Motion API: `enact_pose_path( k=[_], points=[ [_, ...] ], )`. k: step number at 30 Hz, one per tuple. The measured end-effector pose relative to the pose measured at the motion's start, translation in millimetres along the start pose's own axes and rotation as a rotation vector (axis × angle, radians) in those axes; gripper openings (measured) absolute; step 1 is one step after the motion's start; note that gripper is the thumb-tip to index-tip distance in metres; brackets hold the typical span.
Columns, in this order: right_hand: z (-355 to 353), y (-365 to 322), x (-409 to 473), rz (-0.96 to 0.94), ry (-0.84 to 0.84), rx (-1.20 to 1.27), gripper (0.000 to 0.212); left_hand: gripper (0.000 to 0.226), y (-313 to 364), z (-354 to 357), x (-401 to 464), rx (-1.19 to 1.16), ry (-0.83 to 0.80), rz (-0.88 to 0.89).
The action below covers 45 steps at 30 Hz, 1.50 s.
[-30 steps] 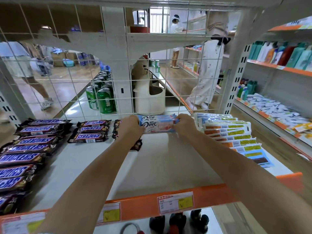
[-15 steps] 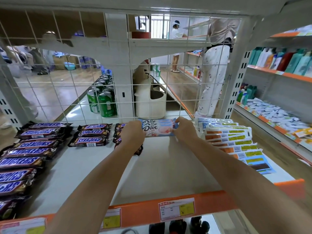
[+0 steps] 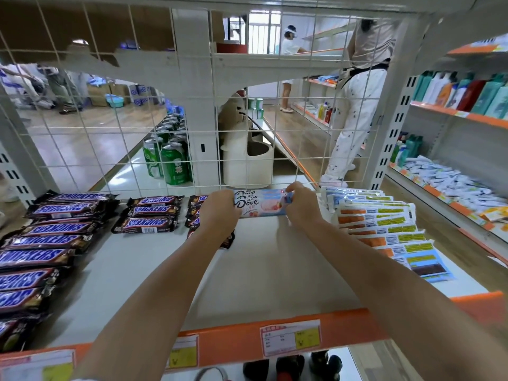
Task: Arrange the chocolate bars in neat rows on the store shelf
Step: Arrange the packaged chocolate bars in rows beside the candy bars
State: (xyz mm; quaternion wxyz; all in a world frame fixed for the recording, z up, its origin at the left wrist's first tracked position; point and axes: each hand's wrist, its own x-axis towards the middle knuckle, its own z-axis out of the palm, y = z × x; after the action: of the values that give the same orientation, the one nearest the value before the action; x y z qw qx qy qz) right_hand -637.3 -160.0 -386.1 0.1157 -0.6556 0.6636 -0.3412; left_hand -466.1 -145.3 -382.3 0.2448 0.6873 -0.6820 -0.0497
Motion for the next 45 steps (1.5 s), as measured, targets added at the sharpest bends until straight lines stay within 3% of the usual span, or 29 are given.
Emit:
enact_pose_path(
  k=[9,14,22,28,45],
  points=[
    [2,3,-1,-0.018,-0.018,-0.132,0.031,0.019,1,2,-5,0.005,0.027,-0.002],
    [-5,3,-7,-0.068,-0.021,-0.24,0.042,0.032,8,-1,-13,0.153,0.076,0.082],
    [-29,-6,-34,-0.166,-0.045,-0.35,0.043,0.028,40,-15,-43,0.182,-0.035,0.18],
    [-60,-3,-60,-0.208,-0.067,-0.38,0.037,0.042,59,-30,-67,0.137,-0.061,0.252],
    [-150,55,-121,0.007,-0.177,-0.392,0.048,0.05,126,-21,-139,0.138,-0.174,0.271]
  ],
)
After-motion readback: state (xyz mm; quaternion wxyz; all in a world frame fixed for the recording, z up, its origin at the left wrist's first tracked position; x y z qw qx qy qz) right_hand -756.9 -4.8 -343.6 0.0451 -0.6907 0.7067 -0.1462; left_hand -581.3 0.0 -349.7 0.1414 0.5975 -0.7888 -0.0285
